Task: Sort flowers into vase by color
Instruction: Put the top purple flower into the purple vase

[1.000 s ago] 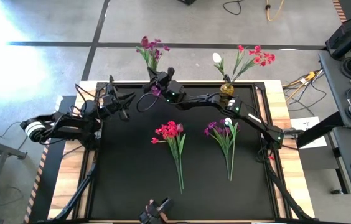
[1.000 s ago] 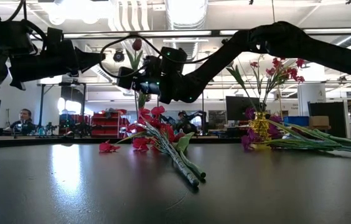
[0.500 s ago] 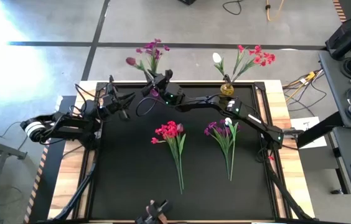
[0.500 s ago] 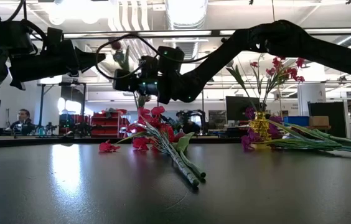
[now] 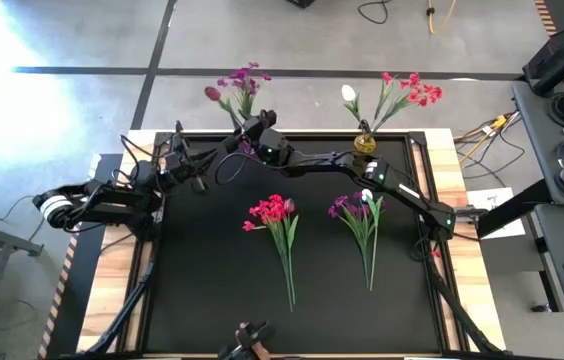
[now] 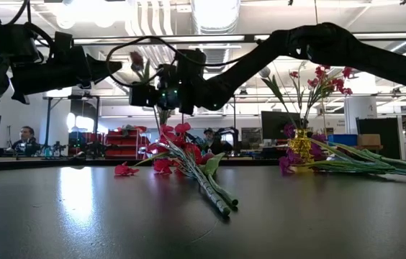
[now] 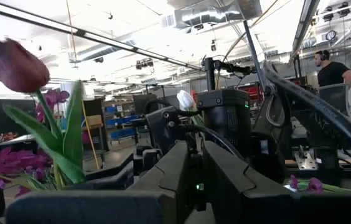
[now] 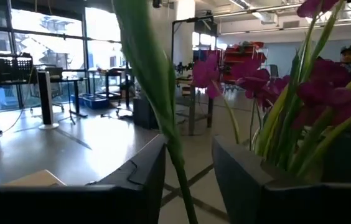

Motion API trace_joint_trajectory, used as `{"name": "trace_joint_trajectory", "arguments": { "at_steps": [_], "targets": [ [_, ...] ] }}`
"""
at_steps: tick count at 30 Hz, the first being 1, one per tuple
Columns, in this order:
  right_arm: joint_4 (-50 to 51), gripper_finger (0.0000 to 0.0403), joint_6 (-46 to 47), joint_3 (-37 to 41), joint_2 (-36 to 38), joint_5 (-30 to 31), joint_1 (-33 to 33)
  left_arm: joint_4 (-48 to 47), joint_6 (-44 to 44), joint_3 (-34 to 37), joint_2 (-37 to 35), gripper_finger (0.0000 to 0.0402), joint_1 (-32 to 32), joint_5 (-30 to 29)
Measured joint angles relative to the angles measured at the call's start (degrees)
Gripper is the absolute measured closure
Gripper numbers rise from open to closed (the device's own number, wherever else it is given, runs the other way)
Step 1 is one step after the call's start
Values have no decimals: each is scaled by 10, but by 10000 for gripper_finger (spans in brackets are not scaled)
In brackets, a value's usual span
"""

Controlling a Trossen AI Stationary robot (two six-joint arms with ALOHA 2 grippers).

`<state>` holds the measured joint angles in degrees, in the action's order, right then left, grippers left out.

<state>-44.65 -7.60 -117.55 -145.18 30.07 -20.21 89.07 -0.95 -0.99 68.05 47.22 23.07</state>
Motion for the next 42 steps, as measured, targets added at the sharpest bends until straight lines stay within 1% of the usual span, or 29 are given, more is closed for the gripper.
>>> {"name": "trace_joint_trajectory", "arguments": {
  "at_steps": [7, 9, 19, 24, 26, 28, 37, 40, 42],
  "targets": [
    [12, 370, 1, -1, 4, 2, 0, -1, 0, 0, 0, 365, 0, 0],
    [12, 386, 11, -1, 5, 13, -1, -1, 0, 0, 0, 365, 0, 0],
    [57, 389, 106, -2, 8, 15, -22, -1, 0, 0, 0, 365, 0, 0],
    [73, 389, 107, -2, 8, 16, -22, -1, 0, 0, 0, 365, 0, 0],
    [79, 382, 106, -2, 8, 16, -22, -1, 0, 0, 0, 365, 0, 0],
    [90, 364, 98, -2, 11, 14, -22, -1, 0, 0, 0, 365, 0, 0],
    [106, 247, 83, -4, 26, 14, -16, -1, 0, 0, 0, 365, 0, 0],
    [118, 222, 67, -9, 26, 14, -12, -1, 0, 0, 0, 365, 0, 0],
    [116, 213, 62, -9, 26, 14, -10, -1, 0, 0, 0, 365, 0, 0]
  ]
}}
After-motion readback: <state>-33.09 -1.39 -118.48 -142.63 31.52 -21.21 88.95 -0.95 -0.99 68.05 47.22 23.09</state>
